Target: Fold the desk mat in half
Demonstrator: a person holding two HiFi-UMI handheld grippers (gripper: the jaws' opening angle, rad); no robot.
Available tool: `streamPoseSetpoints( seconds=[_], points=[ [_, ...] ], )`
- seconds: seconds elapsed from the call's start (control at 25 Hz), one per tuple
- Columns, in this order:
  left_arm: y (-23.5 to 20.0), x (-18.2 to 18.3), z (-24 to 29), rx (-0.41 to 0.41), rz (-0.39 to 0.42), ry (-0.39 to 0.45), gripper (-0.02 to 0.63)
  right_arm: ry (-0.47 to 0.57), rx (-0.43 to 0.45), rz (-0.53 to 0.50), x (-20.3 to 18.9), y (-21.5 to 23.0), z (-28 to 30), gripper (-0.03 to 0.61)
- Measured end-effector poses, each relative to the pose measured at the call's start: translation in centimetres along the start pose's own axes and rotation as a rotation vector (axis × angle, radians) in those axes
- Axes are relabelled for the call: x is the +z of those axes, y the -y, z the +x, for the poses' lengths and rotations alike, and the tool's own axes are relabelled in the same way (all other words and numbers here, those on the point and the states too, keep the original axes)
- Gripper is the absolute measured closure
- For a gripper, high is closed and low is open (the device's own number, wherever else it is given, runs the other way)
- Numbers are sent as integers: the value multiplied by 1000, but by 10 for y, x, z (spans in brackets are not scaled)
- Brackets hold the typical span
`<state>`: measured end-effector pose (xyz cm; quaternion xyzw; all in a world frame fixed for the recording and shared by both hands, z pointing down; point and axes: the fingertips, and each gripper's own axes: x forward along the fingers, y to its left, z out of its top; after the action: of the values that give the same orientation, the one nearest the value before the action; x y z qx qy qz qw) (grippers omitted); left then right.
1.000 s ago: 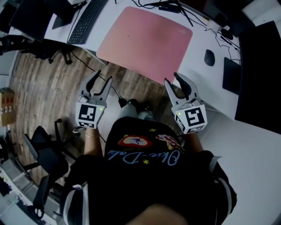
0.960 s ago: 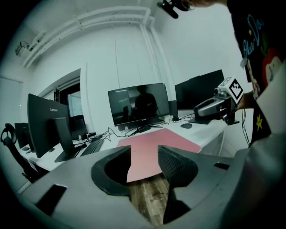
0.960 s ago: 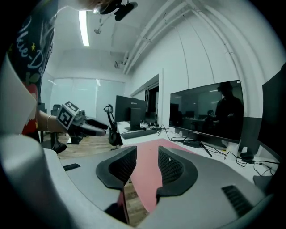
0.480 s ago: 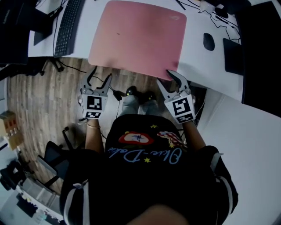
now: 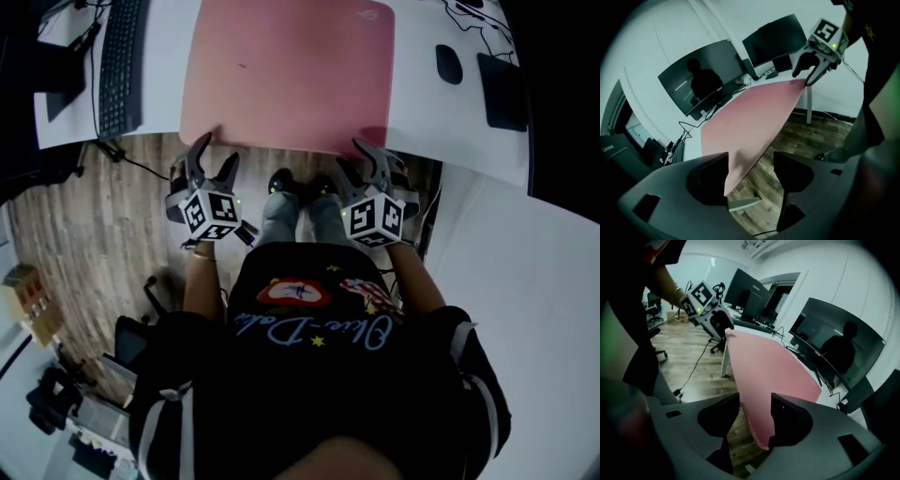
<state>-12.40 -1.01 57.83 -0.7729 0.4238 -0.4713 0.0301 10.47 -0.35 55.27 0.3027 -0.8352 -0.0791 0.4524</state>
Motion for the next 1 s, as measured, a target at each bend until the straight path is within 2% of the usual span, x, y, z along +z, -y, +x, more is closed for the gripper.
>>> streamPoseSetpoints(
  seconds=[0.36, 0.6, 0.68, 0.84, 1.0],
  points=[
    [-5, -2, 14, -4, 83, 12, 339, -93, -58, -147, -13, -12, 18, 393],
    [-13, 3, 14, -17, 109, 54, 347, -115, -89, -88, -17, -4, 22, 403],
    [-9, 7, 10, -36, 139, 74, 400, -111, -88, -69, -16, -5, 20, 430],
    [-3, 16, 3, -41, 174, 126, 542, -106, -117, -76, -12, -7, 14, 533],
    [-8, 21, -2, -50, 175, 162, 580, -89, -162, -43, -1, 5, 3, 565]
  ],
)
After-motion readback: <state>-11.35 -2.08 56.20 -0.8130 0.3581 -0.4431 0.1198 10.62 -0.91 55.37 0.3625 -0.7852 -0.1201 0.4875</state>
